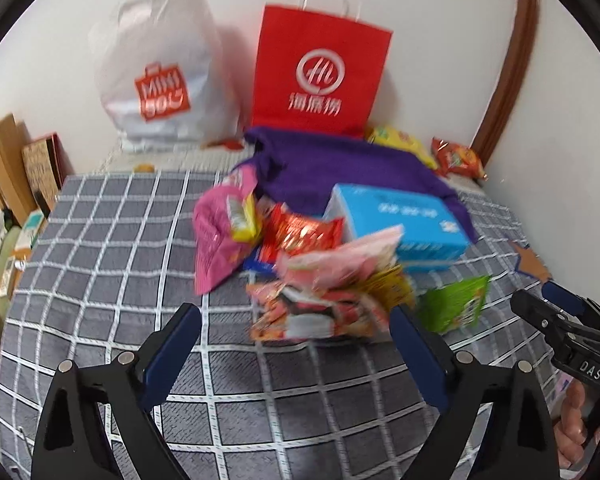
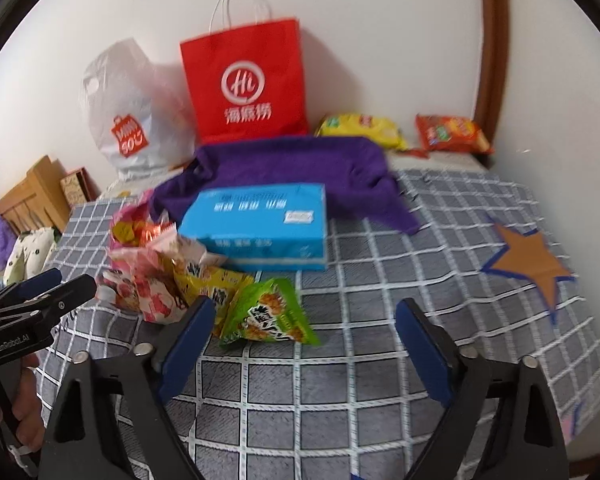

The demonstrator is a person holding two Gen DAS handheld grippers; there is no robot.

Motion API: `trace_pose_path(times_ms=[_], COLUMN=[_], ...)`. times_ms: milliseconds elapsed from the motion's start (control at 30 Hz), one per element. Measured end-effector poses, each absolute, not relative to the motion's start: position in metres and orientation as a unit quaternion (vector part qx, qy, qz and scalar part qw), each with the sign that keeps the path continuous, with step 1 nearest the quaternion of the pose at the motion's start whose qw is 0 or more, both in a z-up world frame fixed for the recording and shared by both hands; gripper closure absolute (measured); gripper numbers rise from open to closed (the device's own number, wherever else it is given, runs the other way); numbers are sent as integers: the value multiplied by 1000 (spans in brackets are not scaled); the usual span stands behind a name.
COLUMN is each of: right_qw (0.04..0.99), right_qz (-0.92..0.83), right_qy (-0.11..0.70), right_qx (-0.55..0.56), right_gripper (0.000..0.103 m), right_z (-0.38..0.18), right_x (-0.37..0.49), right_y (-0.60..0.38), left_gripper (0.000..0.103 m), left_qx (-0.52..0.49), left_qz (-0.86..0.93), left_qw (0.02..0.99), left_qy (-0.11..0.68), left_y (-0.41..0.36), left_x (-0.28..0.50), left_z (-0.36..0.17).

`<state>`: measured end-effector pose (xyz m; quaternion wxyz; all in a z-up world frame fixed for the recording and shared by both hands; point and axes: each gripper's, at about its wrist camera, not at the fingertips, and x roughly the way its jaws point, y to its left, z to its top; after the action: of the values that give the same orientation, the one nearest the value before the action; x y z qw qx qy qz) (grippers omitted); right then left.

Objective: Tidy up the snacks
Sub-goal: 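Grasp the green triangular snack pack with the right tool while the left tool grasps the pink panda pack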

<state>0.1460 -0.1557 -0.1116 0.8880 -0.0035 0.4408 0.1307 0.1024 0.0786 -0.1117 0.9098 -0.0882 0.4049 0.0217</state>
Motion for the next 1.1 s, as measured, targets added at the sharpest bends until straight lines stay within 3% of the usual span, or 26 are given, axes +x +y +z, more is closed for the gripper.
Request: trace_pose_path(times_ms=[333, 500, 667, 867, 1100], right_qw=[860, 857, 863, 878, 867], right_qz=[158, 162, 169, 132, 144], right_qy=[484, 488, 476, 459, 477], right_qx=[8, 32, 18, -25, 14], right_gripper=[17, 25, 33, 33, 32], right_z=[-164, -184, -182, -179, -189], right_x=[169, 174, 174, 176, 183], right_y=[-130, -128, -129, -144, -158], left_gripper=[11, 11, 11, 11, 11], left_qx=[-126, -136, -142, -128, -133], left_qz=[23, 6, -17, -18, -5], left_qw=[896, 894, 897, 899, 886], left_qy=[425, 428, 418, 418, 445], left_y=[106, 110, 106, 94, 92], left_x=[105, 103, 105, 128, 137], left_z=[-141, -147, -139, -133, -152])
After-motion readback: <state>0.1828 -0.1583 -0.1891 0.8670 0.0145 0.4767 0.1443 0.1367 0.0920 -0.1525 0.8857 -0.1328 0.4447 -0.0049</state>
